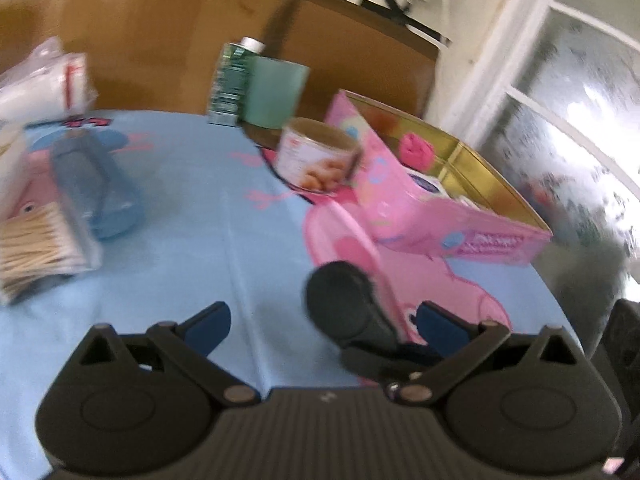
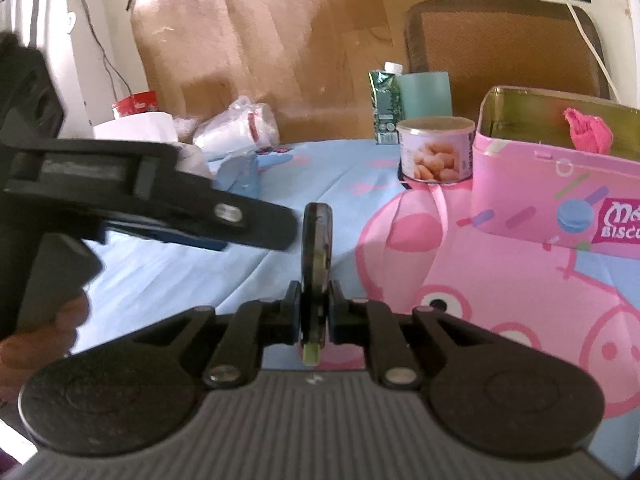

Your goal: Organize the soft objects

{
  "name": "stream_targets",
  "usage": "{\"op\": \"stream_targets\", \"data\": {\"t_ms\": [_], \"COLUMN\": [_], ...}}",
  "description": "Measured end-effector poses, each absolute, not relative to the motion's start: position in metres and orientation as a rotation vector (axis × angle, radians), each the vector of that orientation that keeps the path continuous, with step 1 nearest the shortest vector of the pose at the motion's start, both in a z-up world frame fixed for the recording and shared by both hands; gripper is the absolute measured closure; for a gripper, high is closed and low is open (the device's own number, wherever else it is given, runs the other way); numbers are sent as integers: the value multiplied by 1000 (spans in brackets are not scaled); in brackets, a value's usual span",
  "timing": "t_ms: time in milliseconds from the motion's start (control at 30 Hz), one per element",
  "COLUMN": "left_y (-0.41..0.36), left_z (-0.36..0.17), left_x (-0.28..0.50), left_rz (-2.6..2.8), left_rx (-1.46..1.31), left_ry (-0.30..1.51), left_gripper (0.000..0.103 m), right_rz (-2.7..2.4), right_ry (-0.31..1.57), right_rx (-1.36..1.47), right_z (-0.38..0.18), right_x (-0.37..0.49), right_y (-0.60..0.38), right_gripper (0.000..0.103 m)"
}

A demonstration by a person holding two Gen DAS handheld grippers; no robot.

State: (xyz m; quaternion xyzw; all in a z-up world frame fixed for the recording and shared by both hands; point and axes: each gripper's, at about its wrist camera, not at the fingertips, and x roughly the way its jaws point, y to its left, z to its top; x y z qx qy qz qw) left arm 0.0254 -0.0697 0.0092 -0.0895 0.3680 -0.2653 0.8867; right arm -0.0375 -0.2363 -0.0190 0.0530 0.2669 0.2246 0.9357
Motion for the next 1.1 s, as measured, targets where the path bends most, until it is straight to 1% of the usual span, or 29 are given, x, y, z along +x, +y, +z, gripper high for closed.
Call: {"op": "stream_targets", "data": {"t_ms": [200, 233, 267, 333, 433, 600, 800, 833, 1033, 1100], "left_y": [-93, -97, -99, -105, -114, -136, -183, -191, -238, -247], "left_z": [12, 14, 15, 19, 27, 50, 86, 89, 96, 94], "left_x": [24, 24, 24, 23, 26, 31, 55, 60, 89, 95], "left_rz": [-594, -604, -612, -614, -628, -665, -704, -712, -725, -711], "left_rx": [-139, -133, -128, -118, -111, -85, -45, -43, -46, -49], "left_ry": [782, 782, 782, 771, 749, 681, 576, 564, 551, 548], "left_gripper": [17, 22, 24, 24, 28, 28, 28, 27, 26, 22], "right_rz": [466, 464, 464, 456, 430, 380, 276, 257, 156, 121], "right_ry": [491, 484, 479, 463, 430, 359, 243, 231, 244, 277], "right_rx": [96, 101, 107, 119, 123, 103, 24, 21, 29, 47], "right_z": [-17, -17, -16, -15, -10, 7, 34, 37, 41, 36], "right_x": [-48, -49, -49, -51, -52, -53, -41, -36, 2, 13], "right_y": [-238, -239, -240, -243, -250, -264, -289, -296, -333, -343], "right_gripper": [88, 87, 87, 87, 87, 87, 87, 87, 87, 87]}}
